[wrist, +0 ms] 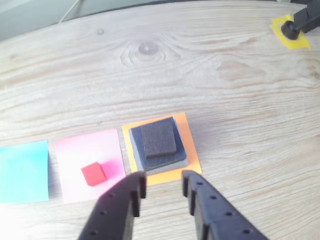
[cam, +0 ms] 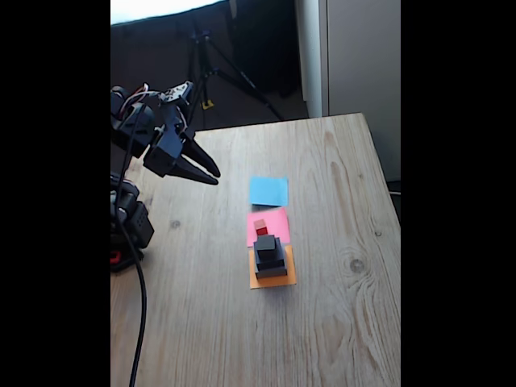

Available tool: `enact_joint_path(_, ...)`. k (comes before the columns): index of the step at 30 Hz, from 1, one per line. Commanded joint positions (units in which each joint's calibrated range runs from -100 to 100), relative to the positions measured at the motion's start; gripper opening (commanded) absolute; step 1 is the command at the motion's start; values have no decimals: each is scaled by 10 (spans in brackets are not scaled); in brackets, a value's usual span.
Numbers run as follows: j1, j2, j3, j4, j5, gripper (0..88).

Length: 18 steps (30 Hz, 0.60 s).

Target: Tower of hanoi

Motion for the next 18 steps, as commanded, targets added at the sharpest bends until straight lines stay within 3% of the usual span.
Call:
enact_joint_path(1, 22, -34, 52, -47, 30, 122)
enact_joint_path(8, 43, -67, 245, -228, 33, 271)
enact_joint_path(18, 56, -62, 451, -466, 33, 281)
